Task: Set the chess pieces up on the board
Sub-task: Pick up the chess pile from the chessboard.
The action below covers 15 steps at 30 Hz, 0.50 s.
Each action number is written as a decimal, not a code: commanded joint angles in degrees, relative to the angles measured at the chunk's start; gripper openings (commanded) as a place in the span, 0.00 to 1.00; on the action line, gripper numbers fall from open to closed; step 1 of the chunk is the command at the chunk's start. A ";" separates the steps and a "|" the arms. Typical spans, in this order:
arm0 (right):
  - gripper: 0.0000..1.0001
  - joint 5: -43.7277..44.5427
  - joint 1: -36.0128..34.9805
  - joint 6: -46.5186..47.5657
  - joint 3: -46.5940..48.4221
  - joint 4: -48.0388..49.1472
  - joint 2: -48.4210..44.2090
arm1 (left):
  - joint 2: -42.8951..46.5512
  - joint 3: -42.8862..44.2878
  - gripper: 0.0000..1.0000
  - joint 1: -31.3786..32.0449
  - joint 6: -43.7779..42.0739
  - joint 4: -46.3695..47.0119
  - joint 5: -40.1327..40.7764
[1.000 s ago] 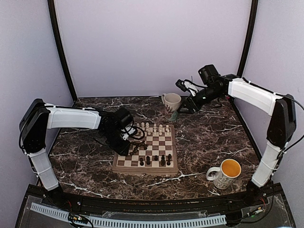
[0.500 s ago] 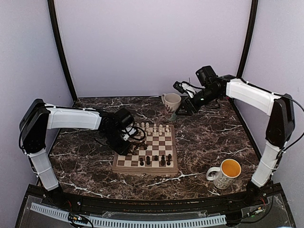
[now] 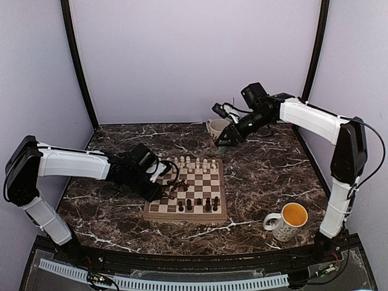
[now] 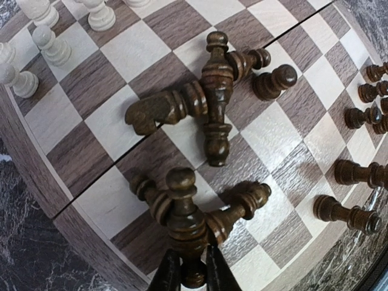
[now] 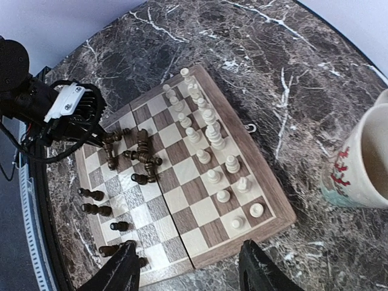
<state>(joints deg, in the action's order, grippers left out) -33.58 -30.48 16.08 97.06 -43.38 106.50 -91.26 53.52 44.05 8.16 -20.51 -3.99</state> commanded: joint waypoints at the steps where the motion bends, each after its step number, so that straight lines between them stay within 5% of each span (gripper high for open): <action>1: 0.55 -6.80 -1.72 -4.06 4.96 -1.56 5.51 | 3.01 -4.37 0.04 0.24 1.38 13.71 -1.49; 15: 0.52 -14.16 -8.60 -9.94 12.62 -2.91 19.43 | 6.67 -12.12 0.04 0.27 1.87 28.14 -3.71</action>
<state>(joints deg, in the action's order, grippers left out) -43.92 -38.09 8.80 106.24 -45.65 123.09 -87.20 43.66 44.05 9.85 2.02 -6.55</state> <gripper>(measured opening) 0.520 0.132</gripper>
